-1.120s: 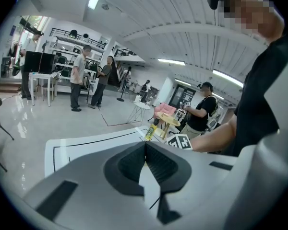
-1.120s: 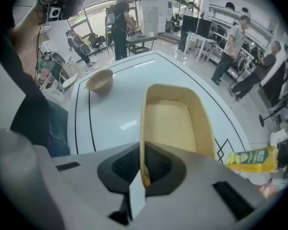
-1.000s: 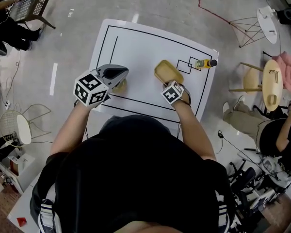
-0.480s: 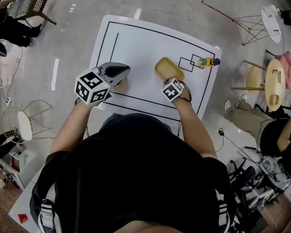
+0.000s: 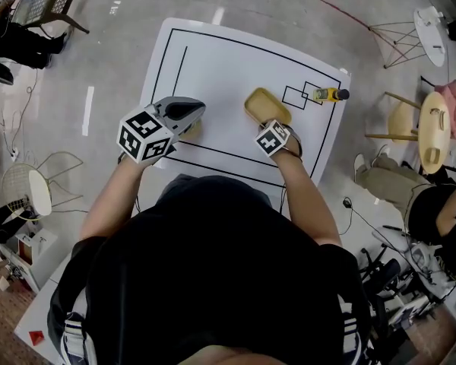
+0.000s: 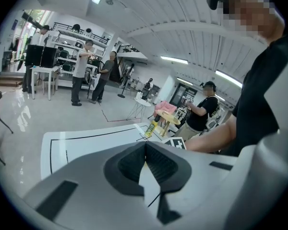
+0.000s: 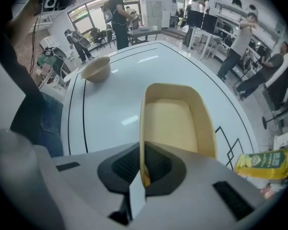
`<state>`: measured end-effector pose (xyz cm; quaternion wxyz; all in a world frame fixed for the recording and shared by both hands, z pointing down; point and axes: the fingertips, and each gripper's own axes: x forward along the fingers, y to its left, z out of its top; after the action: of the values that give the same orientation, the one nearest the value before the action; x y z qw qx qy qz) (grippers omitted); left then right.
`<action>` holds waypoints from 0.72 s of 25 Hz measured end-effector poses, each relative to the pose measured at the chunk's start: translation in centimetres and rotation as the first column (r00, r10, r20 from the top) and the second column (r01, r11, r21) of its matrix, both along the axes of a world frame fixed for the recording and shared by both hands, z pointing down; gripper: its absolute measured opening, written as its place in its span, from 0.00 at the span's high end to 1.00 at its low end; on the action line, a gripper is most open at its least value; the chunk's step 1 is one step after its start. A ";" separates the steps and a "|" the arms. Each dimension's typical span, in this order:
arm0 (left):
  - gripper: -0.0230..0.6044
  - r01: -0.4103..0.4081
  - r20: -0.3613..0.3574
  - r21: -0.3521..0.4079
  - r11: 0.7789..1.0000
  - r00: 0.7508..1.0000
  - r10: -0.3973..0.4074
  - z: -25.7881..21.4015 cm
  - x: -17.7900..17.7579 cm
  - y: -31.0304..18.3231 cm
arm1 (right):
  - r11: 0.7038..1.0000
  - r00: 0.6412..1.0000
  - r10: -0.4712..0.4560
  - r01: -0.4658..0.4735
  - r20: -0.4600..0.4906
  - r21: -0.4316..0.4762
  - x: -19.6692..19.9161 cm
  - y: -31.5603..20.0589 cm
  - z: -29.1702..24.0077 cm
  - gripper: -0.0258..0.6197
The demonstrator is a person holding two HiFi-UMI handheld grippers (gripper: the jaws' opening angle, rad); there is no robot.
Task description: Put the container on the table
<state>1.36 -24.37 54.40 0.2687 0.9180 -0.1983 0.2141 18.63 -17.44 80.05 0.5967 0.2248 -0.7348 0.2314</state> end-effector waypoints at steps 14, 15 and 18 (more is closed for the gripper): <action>0.95 -0.005 0.003 -0.011 1.000 1.000 0.005 0.3 0.1 0.5 | 1.000 1.000 -0.007 0.008 -0.010 0.014 0.0 0.2 1.0 0.95; 0.95 -0.006 0.003 -0.012 1.000 1.000 0.007 0.3 0.1 0.5 | 1.000 1.000 -0.007 0.007 -0.011 0.016 0.1 0.2 1.0 0.95; 0.95 -0.008 0.003 -0.011 1.000 1.000 0.008 0.3 0.0 0.5 | 1.000 1.000 -0.005 0.006 -0.017 0.022 0.1 0.2 1.2 0.95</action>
<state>1.38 -23.84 54.71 0.2725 0.9169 -0.1939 0.2178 18.75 -17.25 81.24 0.6011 0.2314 -0.7327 0.2197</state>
